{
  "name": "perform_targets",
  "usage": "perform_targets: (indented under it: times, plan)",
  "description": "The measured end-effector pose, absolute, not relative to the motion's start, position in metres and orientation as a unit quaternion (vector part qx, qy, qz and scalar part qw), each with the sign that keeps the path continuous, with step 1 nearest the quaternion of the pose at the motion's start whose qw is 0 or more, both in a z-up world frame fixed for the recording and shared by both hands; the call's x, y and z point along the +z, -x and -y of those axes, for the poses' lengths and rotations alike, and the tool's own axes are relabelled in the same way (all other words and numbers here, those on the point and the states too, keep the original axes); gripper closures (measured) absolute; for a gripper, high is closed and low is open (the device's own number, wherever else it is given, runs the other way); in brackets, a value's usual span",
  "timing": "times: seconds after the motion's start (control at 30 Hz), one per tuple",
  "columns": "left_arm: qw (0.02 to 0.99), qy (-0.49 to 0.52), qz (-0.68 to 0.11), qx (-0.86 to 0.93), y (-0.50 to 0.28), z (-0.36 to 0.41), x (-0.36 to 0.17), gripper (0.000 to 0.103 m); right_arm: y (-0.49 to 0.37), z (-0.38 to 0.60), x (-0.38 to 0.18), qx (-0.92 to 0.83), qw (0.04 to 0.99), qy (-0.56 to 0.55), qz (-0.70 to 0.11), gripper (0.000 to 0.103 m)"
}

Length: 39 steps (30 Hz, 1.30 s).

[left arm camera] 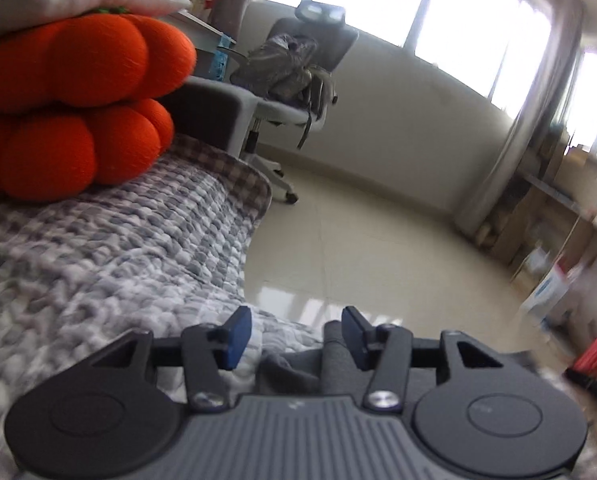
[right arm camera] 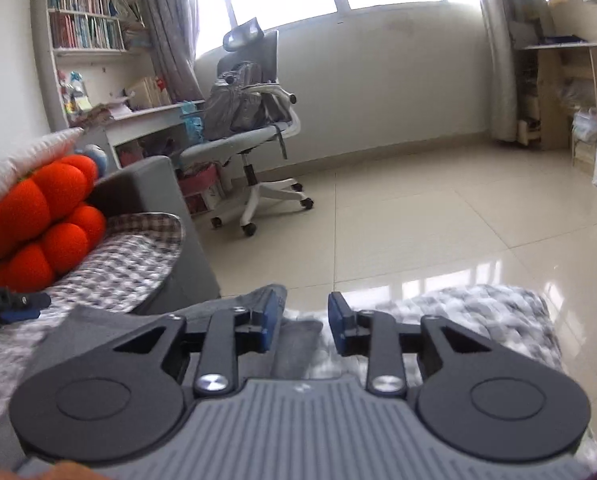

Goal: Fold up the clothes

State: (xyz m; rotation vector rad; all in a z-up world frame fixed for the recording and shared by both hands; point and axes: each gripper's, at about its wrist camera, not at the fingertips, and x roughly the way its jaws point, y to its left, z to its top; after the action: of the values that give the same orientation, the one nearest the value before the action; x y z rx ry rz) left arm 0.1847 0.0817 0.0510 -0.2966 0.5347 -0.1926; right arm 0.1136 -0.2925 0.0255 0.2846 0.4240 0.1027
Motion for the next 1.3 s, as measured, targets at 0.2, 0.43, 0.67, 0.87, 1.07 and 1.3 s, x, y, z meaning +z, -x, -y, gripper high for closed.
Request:
perform_targets:
  times: [0.2, 0.43, 0.67, 0.87, 1.07, 1.3]
  plan:
    - [0.945, 0.088, -0.267, -0.169, -0.093, -0.064, 0.057, 0.050, -0.061, 0.279, 0.042, 0.186, 0.945, -0.152, -0.221, 0.071]
    - [0.927, 0.024, -0.308, -0.212, -0.041, -0.020, 0.020, 0.050, -0.019, 0.197, 0.014, 0.253, 0.923, -0.045, -0.288, 0.071]
    - [0.933, 0.011, -0.319, -0.166, -0.024, -0.028, 0.013, 0.049, 0.007, 0.224, 0.009, 0.207, 0.932, -0.029, -0.296, 0.075]
    - [0.937, 0.014, -0.315, -0.151, -0.012, -0.038, 0.012, 0.054, 0.033, 0.248, 0.008, 0.185, 0.937, -0.032, -0.296, 0.081]
    - [0.940, -0.015, -0.313, -0.134, 0.014, -0.048, 0.014, 0.051, 0.047, 0.254, 0.006, 0.138, 0.945, -0.021, -0.297, 0.059]
    - [0.935, 0.018, -0.324, -0.146, 0.037, -0.079, 0.017, 0.050, 0.062, 0.269, 0.005, 0.123, 0.944, -0.081, -0.297, 0.059]
